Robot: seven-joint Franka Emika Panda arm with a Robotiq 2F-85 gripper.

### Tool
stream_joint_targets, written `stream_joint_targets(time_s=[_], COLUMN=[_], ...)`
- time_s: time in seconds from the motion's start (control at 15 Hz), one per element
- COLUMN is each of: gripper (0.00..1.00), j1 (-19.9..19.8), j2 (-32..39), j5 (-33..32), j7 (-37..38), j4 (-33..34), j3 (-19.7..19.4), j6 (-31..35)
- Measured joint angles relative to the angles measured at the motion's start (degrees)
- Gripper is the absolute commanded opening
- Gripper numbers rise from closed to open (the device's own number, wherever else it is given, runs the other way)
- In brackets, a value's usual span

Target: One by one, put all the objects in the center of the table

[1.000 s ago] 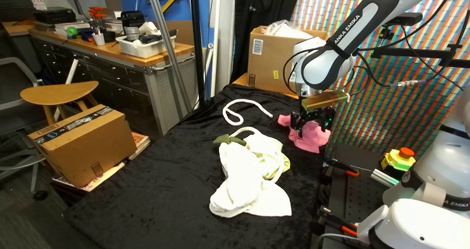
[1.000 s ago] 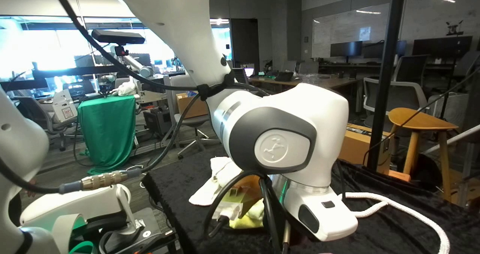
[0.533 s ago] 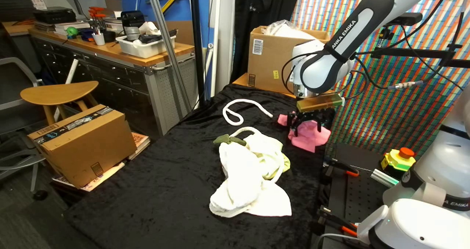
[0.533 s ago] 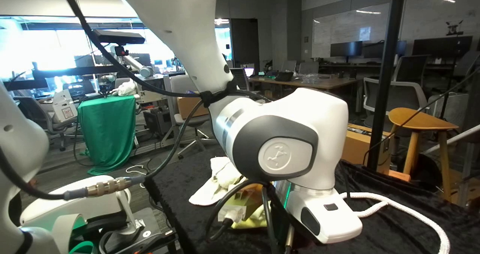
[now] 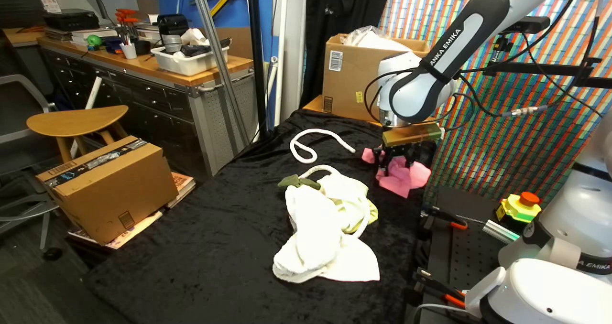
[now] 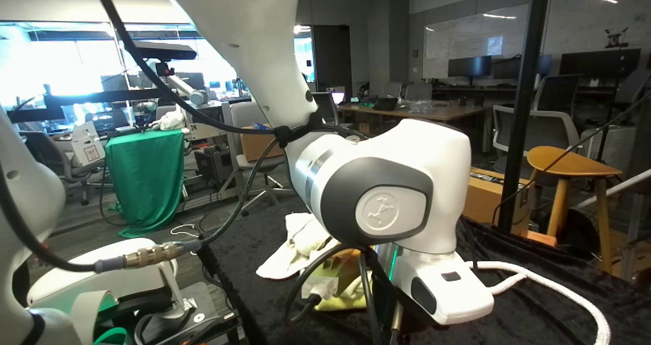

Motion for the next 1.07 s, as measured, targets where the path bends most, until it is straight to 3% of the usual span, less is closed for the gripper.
stream_joint_targets(time_s=[0.2,0.47,0.53,1.07], gripper=[0.13,0.03,0.08,0.07], j1=[0.1,0.6,0.8,1.6], j2=[0.0,-0.7,-1.2,-11.8], j5=[0.0,-0.1,-0.3,-7.1], j7=[0.1,0.0,-0.1,-0.2], j4=[0.3,0.9,1.1,1.3], j3=[0.0,0.0,0.0,1.7], j6=[0.2,0.2,0.2,0.2])
